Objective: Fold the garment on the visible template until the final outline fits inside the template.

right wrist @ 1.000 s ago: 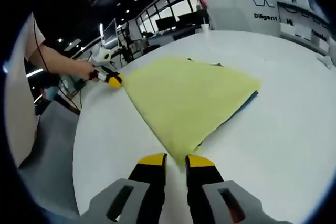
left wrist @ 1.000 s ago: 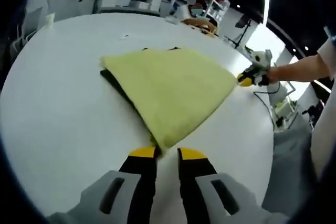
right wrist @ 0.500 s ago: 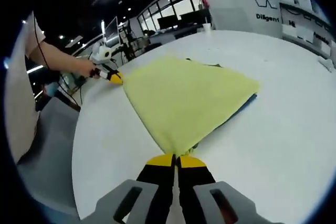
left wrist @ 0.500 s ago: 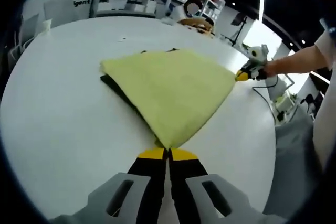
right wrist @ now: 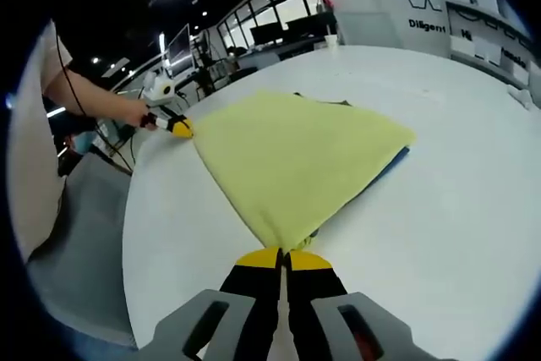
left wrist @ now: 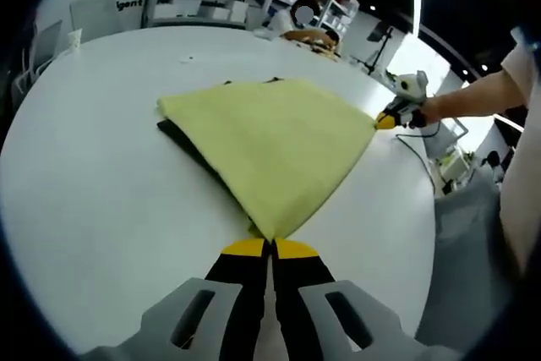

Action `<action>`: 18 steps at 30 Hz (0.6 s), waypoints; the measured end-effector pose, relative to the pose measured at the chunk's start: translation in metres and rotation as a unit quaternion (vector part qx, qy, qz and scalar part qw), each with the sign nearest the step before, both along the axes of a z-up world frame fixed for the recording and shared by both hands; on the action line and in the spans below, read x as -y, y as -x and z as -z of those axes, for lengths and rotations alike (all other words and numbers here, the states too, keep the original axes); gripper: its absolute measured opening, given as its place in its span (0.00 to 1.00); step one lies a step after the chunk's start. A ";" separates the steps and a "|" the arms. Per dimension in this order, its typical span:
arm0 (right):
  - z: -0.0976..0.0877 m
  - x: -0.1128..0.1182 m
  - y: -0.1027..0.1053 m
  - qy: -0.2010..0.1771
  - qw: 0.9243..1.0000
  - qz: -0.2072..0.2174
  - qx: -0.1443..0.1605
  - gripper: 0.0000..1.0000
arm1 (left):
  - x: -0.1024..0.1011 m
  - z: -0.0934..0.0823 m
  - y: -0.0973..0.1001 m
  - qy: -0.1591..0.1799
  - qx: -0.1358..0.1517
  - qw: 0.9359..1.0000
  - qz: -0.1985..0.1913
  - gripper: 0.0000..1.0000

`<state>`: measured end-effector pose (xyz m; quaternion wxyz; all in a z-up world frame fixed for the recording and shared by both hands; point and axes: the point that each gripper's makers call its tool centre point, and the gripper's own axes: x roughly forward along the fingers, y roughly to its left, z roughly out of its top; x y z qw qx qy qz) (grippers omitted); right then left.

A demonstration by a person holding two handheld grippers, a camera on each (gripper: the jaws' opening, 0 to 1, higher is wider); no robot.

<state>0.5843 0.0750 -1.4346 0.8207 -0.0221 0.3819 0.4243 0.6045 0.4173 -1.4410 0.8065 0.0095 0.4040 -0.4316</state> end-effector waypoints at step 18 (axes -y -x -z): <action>0.004 0.002 0.014 0.036 0.999 0.003 0.002 0.02 | -0.008 0.002 0.007 -0.014 -0.016 0.999 -0.041 0.03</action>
